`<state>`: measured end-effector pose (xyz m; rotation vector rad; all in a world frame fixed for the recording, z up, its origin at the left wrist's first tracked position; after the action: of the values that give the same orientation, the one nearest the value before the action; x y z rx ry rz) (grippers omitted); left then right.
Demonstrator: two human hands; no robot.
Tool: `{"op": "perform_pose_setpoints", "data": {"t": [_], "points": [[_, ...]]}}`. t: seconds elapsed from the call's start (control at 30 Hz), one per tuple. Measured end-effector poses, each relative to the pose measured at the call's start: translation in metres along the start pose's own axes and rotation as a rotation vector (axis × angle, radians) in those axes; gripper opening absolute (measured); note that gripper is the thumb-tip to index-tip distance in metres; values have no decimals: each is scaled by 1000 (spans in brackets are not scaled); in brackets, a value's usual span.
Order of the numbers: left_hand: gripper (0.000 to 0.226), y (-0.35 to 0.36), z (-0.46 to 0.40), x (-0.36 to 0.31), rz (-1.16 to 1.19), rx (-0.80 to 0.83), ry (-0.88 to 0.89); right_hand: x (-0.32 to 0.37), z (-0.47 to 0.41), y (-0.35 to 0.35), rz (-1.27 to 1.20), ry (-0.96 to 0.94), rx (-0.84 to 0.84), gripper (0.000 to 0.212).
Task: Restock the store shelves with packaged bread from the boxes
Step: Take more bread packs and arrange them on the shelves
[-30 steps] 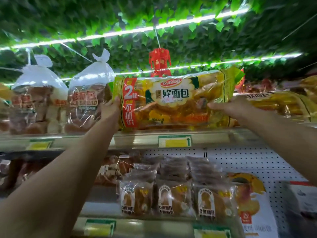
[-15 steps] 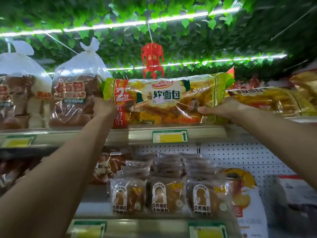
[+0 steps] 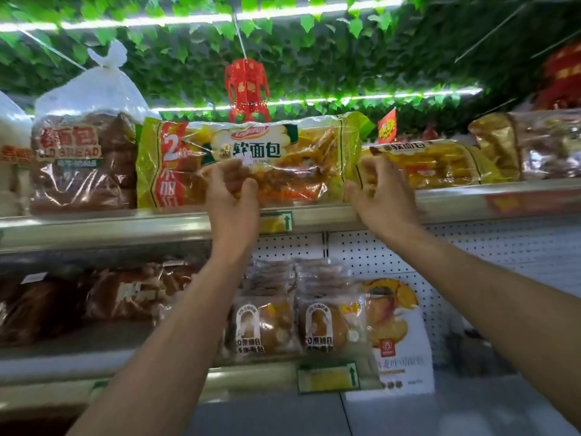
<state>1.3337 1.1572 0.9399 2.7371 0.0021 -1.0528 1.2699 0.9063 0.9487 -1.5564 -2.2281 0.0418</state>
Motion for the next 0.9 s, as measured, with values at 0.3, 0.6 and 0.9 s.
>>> {"op": "perform_pose_setpoints", "data": {"t": [0.3,0.6,0.9], "points": [[17,124,147,59,283,624,-536,-46,96,-64,-153,-34,-70,17],[13,236,287,90,211,920,-804,-171,172,-138,-74,182,102,18],[20,374,474,121,167,1037,-1125,-348,292,-241,-97,555,477,20]]}}
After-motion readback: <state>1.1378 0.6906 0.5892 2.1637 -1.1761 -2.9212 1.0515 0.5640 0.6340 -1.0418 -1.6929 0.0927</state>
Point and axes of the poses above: each hand's wrist, its own z-axis away from the middle knuckle, its own y-axis out of the palm, x = y × z, the point moved 10 cm from there along -z, towards the middle knuckle, and after that the axes turned 7 degrees about -y, right-handed, at the moved point
